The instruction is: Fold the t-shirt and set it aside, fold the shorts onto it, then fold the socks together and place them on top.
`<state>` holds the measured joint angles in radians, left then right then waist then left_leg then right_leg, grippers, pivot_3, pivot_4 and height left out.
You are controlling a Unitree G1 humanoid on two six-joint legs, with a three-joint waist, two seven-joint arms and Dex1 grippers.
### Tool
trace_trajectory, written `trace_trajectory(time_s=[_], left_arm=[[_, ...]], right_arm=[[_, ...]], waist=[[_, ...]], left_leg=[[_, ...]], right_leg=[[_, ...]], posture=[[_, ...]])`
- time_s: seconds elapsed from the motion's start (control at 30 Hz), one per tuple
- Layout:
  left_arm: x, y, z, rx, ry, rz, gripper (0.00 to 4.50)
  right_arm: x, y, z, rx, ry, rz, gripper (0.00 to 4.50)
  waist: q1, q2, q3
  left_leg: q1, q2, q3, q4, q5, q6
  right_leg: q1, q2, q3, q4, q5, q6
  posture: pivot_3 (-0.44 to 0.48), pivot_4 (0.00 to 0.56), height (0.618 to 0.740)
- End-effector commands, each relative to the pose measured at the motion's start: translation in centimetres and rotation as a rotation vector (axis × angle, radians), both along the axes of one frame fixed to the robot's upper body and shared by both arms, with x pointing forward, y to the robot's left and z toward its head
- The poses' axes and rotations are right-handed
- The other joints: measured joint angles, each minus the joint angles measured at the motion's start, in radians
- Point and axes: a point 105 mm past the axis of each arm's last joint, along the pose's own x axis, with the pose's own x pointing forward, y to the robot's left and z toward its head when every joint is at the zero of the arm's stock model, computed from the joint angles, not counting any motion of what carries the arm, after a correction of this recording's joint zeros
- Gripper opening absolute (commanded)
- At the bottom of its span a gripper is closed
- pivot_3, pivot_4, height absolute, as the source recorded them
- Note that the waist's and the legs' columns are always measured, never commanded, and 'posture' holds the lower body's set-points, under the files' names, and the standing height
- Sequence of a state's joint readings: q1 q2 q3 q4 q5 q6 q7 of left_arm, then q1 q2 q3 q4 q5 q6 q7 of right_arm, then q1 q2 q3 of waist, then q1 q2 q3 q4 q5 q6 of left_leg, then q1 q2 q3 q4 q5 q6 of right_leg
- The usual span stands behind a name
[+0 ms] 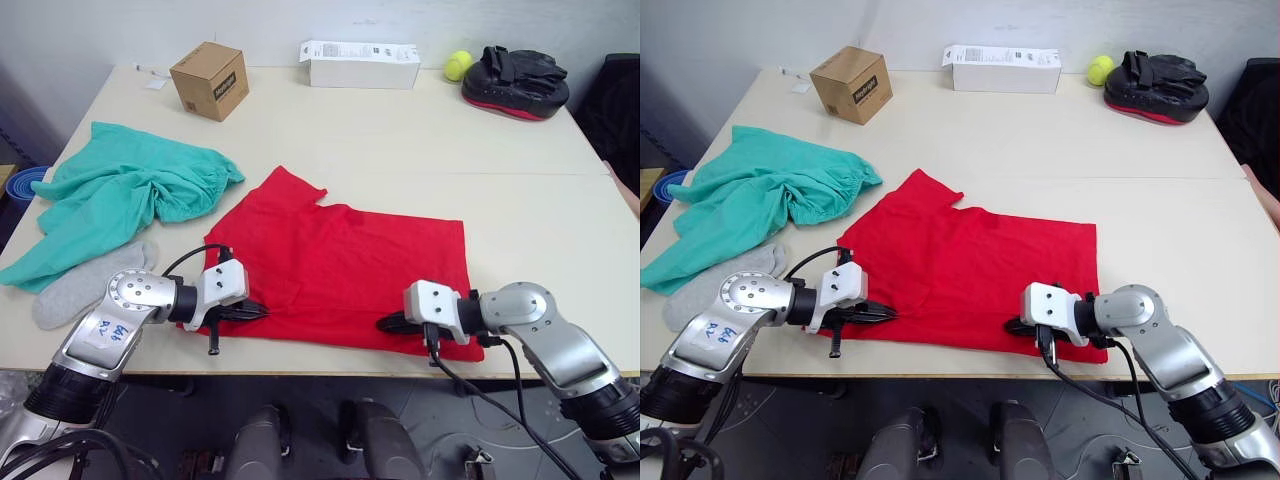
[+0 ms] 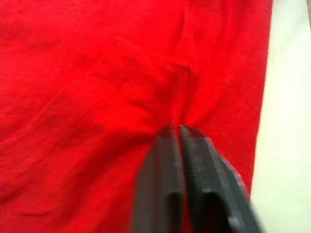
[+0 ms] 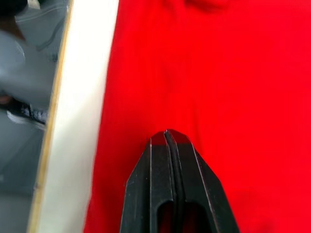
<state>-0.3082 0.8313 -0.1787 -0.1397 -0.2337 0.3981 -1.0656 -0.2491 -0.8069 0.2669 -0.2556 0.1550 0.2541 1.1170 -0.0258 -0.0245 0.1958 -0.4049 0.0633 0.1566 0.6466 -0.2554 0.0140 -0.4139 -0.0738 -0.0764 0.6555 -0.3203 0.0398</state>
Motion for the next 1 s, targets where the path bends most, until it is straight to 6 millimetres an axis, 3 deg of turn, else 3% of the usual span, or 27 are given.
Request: trace_trajectory(time_s=[0.03,0.27,0.4,0.5,0.63,0.7,0.77,0.87,1.0], left_arm=[[0.2,0.4,-1.5,0.029,0.045,0.042,0.03],[-0.7,1.1,-2.4,0.018,0.082,0.046,0.03],[-1.4,1.4,-2.6,0.005,0.100,0.045,0.03],[-1.8,1.4,-2.6,-0.008,0.107,0.046,0.03],[-1.7,1.6,-2.7,-0.019,0.107,0.061,0.03],[-1.7,1.7,-2.7,-0.019,0.106,0.058,0.03],[-1.7,1.7,-2.6,-0.017,0.100,0.054,0.03],[-1.7,1.6,-2.4,-0.021,0.094,0.051,0.03],[-1.7,1.6,-2.3,-0.022,0.092,0.053,0.03]], right_arm=[[-0.5,-1.9,-1.6,-0.092,0.012,-0.016,0.00],[-1.4,-10.3,-0.8,-0.214,0.025,-0.177,0.00],[-1.3,-13.4,0.5,-0.242,0.009,-0.252,0.00],[-0.6,-12.1,2.1,-0.127,0.003,-0.258,0.00],[0.1,-6.7,4.7,0.111,0.024,-0.201,0.00],[0.0,-3.6,5.1,0.173,0.041,-0.134,0.00],[-0.2,-0.8,4.8,0.198,0.053,-0.073,0.00],[-0.5,1.5,3.0,0.172,0.067,-0.032,0.00],[-0.8,0.8,-0.5,0.025,0.062,-0.030,0.00]], waist=[[0.001,0.000,-0.001],[0.012,-0.005,-0.007],[0.008,-0.006,-0.010],[-0.004,-0.005,-0.010],[-0.009,-0.001,-0.009],[-0.008,0.000,-0.009],[-0.004,-0.001,-0.010],[-0.002,-0.001,-0.010],[-0.002,-0.001,-0.010]], left_leg=[[0.001,0.000,0.000,0.000,0.000,0.000],[0.005,-0.001,0.000,0.001,-0.002,-0.002],[0.006,-0.001,0.000,0.000,-0.003,-0.001],[0.006,0.000,0.000,-0.001,-0.002,-0.001],[0.007,0.001,0.000,-0.003,0.000,0.000],[0.007,0.001,0.000,-0.003,0.000,0.000],[0.007,0.002,0.000,-0.004,0.000,-0.002],[0.006,0.001,-0.001,-0.006,-0.002,-0.006],[0.003,0.001,0.000,-0.006,-0.002,-0.002]], right_leg=[[0.001,0.000,0.000,0.000,0.000,0.000],[0.006,-0.002,0.000,-0.003,0.001,0.001],[0.007,-0.002,0.000,-0.003,0.000,0.000],[0.006,-0.002,0.000,-0.003,0.000,-0.001],[0.006,0.000,0.000,-0.002,-0.001,-0.001],[0.005,0.000,0.000,-0.001,-0.001,-0.001],[0.004,0.001,0.000,-0.001,-0.001,-0.002],[0.003,0.000,0.000,-0.002,-0.002,-0.002],[0.001,-0.001,-0.001,-0.002,-0.001,-0.002]], posture=[[0.000,0.150,0.740],[0.000,0.150,0.740],[0.000,0.150,0.740],[0.000,0.150,0.740],[0.000,0.150,0.740],[0.000,0.150,0.740],[0.000,0.150,0.740],[0.000,0.150,0.740],[0.000,0.150,0.740]])
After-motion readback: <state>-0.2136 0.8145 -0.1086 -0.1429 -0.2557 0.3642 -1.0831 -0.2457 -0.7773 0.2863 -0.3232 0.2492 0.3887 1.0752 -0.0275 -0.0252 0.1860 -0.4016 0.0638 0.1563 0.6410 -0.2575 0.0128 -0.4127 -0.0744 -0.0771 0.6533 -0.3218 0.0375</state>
